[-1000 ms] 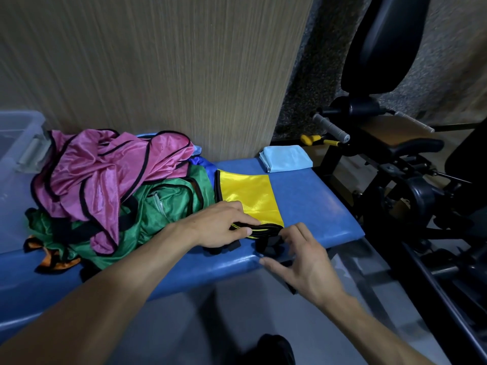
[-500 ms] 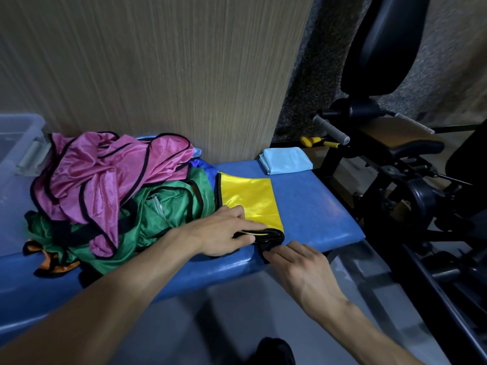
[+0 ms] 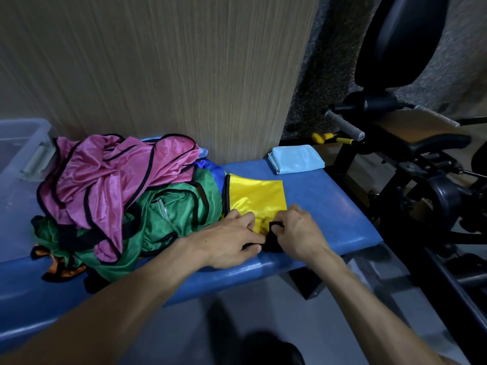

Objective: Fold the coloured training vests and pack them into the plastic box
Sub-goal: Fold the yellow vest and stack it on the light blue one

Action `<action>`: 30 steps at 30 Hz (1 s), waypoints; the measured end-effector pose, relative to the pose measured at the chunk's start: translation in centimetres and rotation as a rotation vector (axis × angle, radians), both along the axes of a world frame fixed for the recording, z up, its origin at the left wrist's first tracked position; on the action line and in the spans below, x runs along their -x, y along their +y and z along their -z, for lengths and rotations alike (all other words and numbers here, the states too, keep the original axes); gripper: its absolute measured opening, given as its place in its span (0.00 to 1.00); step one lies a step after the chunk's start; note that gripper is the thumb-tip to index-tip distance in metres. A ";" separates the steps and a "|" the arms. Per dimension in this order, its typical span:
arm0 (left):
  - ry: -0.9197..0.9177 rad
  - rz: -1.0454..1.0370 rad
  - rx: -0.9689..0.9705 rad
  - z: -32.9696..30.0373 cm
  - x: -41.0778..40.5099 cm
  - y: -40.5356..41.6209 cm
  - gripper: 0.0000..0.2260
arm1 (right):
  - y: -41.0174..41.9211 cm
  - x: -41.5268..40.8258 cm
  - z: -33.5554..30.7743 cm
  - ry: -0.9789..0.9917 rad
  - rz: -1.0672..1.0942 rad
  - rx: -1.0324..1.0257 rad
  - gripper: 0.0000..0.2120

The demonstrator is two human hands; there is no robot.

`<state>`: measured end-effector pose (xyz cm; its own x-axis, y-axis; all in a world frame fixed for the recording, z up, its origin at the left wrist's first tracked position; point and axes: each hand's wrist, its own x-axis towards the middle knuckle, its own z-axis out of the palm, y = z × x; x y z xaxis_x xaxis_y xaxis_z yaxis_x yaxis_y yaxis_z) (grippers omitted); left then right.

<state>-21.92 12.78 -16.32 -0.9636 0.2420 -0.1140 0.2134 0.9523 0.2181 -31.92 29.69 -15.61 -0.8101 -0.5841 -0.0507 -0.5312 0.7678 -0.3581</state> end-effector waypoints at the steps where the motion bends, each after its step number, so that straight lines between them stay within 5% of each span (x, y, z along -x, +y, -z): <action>1: -0.003 -0.006 -0.010 0.0 0.0 -0.1 0.11 | -0.3 0.2 0.1 -0.028 0.017 0.004 0.06; 8: -0.101 -0.142 -0.325 0.1 0.8 -2.3 0.24 | -0.6 -0.1 0.7 0.105 -0.111 0.009 0.10; 14: 0.070 -0.246 -0.705 -0.1 -1.2 -4.1 0.15 | -0.3 -0.3 0.6 0.243 -0.215 -0.127 0.09; 17: 0.229 -0.289 -0.572 -1.9 -2.9 -4.1 0.05 | -0.1 -1.2 0.4 0.312 -0.294 -0.161 0.08; 20: 0.086 -0.292 -0.111 -3.2 -5.2 -3.4 0.21 | 0.3 -2.4 -0.4 0.330 -0.371 -0.173 0.14; 22: 0.022 -0.299 0.112 -2.9 -6.2 -2.3 0.23 | 0.3 -3.0 -0.8 0.311 -0.385 -0.197 0.19; 30: 0.251 -0.398 0.005 -0.8 -7.1 -1.0 0.10 | -0.3 -4.2 -0.6 0.326 -0.325 -0.228 0.23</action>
